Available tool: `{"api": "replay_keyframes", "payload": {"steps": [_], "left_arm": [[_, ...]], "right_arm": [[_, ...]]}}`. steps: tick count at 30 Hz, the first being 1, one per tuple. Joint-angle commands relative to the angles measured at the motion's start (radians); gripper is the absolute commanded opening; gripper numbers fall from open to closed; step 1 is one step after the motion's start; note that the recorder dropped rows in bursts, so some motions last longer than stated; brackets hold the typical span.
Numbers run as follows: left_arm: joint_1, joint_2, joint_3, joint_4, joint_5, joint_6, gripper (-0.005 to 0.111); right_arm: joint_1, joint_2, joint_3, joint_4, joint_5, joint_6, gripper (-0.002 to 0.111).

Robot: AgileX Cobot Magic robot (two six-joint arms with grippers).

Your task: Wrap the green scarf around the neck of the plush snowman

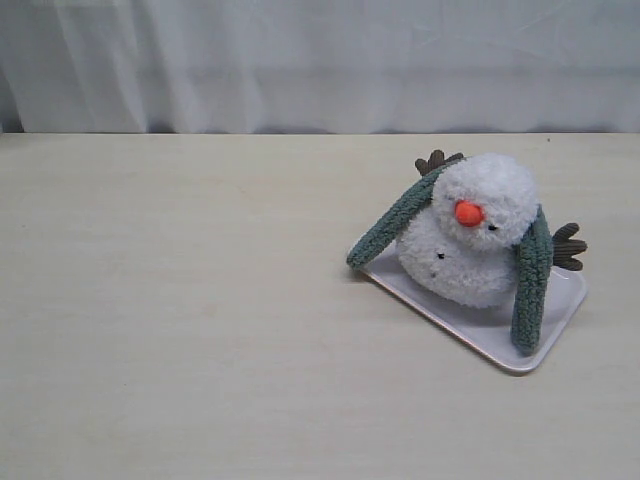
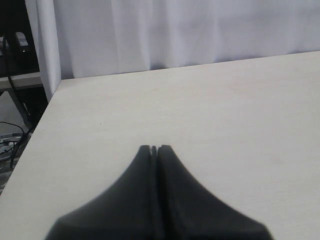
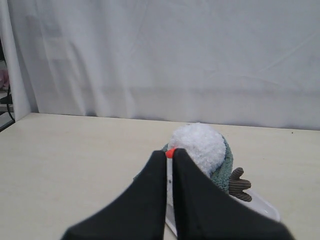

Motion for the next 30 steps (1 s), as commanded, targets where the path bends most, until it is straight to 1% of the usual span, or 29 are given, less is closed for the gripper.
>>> {"api": "replay_keyframes", "payload": {"steps": [1, 4, 5, 8, 10, 11, 15, 16, 23, 30], "left_arm": [[-0.003, -0.002, 0.003, -0.003, -0.007, 0.002, 0.0], [-0.003, -0.002, 0.003, -0.003, -0.007, 0.002, 0.0], [-0.003, -0.002, 0.003, -0.003, -0.007, 0.002, 0.0], [-0.003, -0.002, 0.003, -0.003, -0.007, 0.002, 0.0], [-0.003, -0.002, 0.003, -0.003, -0.007, 0.002, 0.0], [-0.003, -0.002, 0.003, -0.003, -0.007, 0.002, 0.0], [-0.003, -0.002, 0.003, -0.003, -0.007, 0.002, 0.0], [-0.003, -0.002, 0.003, -0.003, -0.007, 0.002, 0.0], [-0.003, -0.002, 0.003, -0.003, -0.007, 0.002, 0.0], [-0.003, -0.002, 0.003, -0.003, -0.007, 0.002, 0.0]], "right_arm": [[-0.002, -0.006, 0.02, 0.001, -0.007, 0.004, 0.004], [-0.002, -0.006, 0.069, -0.018, -0.061, -0.029, 0.004], [-0.002, -0.006, 0.091, -0.011, -0.145, -0.027, 0.004], [-0.002, -0.006, 0.135, -0.008, -0.297, -0.004, 0.004], [-0.002, -0.006, 0.181, -0.046, -0.397, 0.062, 0.004], [-0.002, -0.006, 0.21, -0.097, -0.452, 0.13, 0.004], [-0.002, -0.006, 0.274, -0.276, -0.543, 0.369, 0.004], [-0.004, -0.006, 0.291, -0.307, -0.563, 0.401, 0.004], [-0.007, -0.006, 0.42, -0.405, -0.729, 0.413, 0.004], [-0.007, -0.006, 0.497, -0.454, -0.824, 0.413, 0.004]]}}
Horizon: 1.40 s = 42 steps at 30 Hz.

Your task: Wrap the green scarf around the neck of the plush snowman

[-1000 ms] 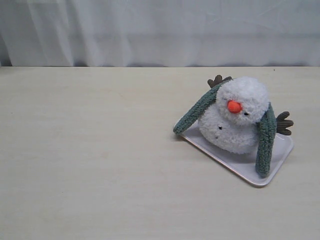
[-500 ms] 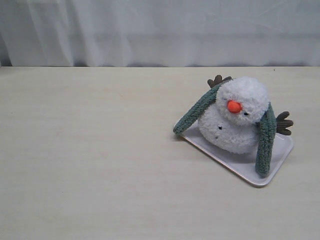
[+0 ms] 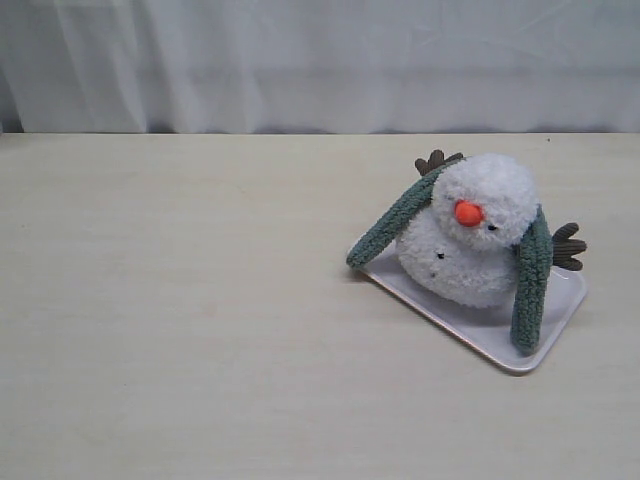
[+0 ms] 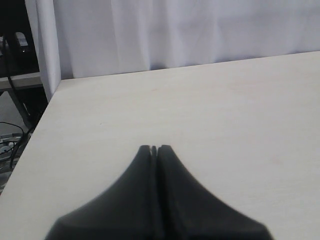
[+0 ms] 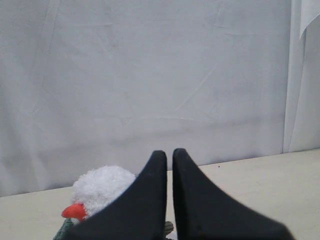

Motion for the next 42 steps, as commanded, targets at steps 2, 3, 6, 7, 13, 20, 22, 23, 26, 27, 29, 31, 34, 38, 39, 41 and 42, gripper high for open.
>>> {"api": "replay_keyframes", "payload": {"steps": [2, 3, 6, 7, 13, 20, 22, 23, 26, 27, 29, 31, 34, 38, 39, 41, 42], "left_arm": [[-0.003, -0.002, 0.003, -0.003, -0.007, 0.002, 0.0], [-0.003, -0.002, 0.003, -0.003, -0.007, 0.002, 0.0], [-0.003, -0.002, 0.003, -0.003, -0.007, 0.002, 0.0], [-0.003, -0.002, 0.003, -0.003, -0.007, 0.002, 0.0], [-0.003, -0.002, 0.003, -0.003, -0.007, 0.002, 0.0], [-0.003, -0.002, 0.003, -0.003, -0.007, 0.002, 0.0], [-0.003, -0.002, 0.003, -0.003, -0.007, 0.002, 0.0], [-0.003, -0.002, 0.003, -0.003, -0.007, 0.002, 0.0], [-0.003, -0.002, 0.003, -0.003, -0.007, 0.002, 0.0], [-0.003, -0.002, 0.003, -0.003, -0.007, 0.002, 0.0], [-0.003, -0.002, 0.003, -0.003, -0.007, 0.002, 0.0], [-0.003, -0.002, 0.003, -0.003, -0.007, 0.002, 0.0], [-0.003, -0.002, 0.003, -0.003, -0.007, 0.002, 0.0], [-0.003, -0.002, 0.003, -0.003, -0.007, 0.002, 0.0], [-0.003, -0.002, 0.003, -0.003, -0.007, 0.002, 0.0], [-0.003, -0.002, 0.003, -0.003, -0.007, 0.002, 0.0], [-0.003, -0.002, 0.003, -0.003, -0.007, 0.002, 0.0]], "right_arm": [[-0.007, -0.004, 0.044, -0.046, -0.103, 0.007, 0.004], [-0.007, -0.004, 0.057, -0.057, -0.121, 0.007, 0.004], [-0.007, -0.004, 0.088, -0.09, -0.16, 0.007, 0.004], [-0.007, -0.004, 0.088, -0.099, -0.168, 0.007, 0.004], [-0.007, -0.004, 0.088, -0.119, -0.132, 0.007, 0.004], [-0.007, -0.004, 0.088, -0.114, -0.028, 0.009, 0.004], [-0.007, -0.004, 0.088, -0.114, 0.008, 0.009, 0.004], [-0.007, -0.004, 0.088, -0.114, 0.022, 0.009, 0.004], [0.004, -0.004, 0.088, -0.109, 0.051, 0.009, 0.004], [0.012, -0.004, 0.088, -0.107, 0.055, 0.009, 0.004], [0.021, -0.004, 0.088, -0.085, 0.06, 0.009, 0.004], [0.021, -0.004, 0.088, -0.085, 0.071, 0.009, 0.004], [0.021, -0.004, 0.088, -0.085, 0.084, 0.009, 0.004], [0.021, -0.004, 0.088, -0.085, 0.12, 0.009, 0.004], [0.021, -0.004, 0.088, -0.085, 0.129, 0.009, 0.004], [0.021, -0.004, 0.088, -0.085, 0.133, 0.003, 0.004], [0.021, -0.004, 0.088, -0.085, 0.133, -0.006, 0.004]]}}
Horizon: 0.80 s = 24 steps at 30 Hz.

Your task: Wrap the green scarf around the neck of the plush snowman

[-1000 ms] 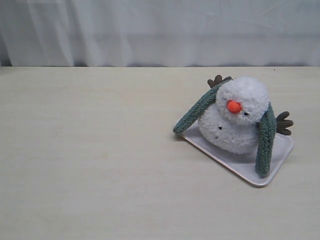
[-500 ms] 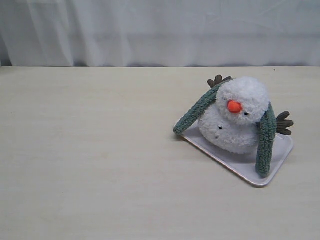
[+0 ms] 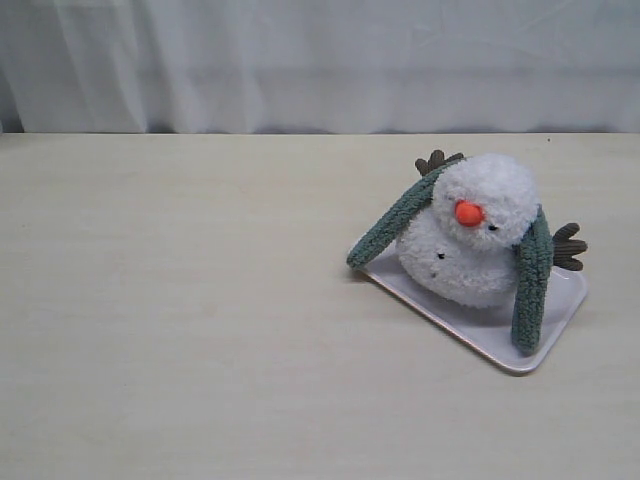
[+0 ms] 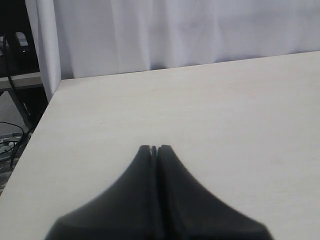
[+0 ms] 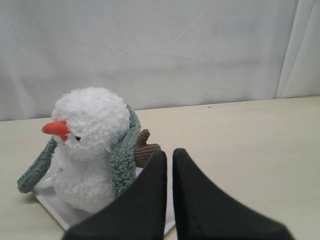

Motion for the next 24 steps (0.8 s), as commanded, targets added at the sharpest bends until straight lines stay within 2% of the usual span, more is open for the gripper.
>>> {"api": "replay_keyframes", "payload": {"steps": [1, 12, 15, 24], "left_arm": [[-0.003, -0.002, 0.003, -0.003, -0.007, 0.002, 0.0], [-0.003, -0.002, 0.003, -0.003, -0.007, 0.002, 0.0], [-0.003, -0.002, 0.003, -0.003, -0.007, 0.002, 0.0], [-0.003, -0.002, 0.003, -0.003, -0.007, 0.002, 0.0]], "right_arm": [[0.002, -0.004, 0.003, 0.001, 0.017, -0.023, 0.004], [0.002, -0.004, 0.003, 0.001, 0.072, -0.159, 0.004], [0.002, -0.004, 0.003, 0.001, 0.13, -0.162, 0.004], [0.002, -0.004, 0.003, 0.01, 0.138, -0.122, 0.004]]}}
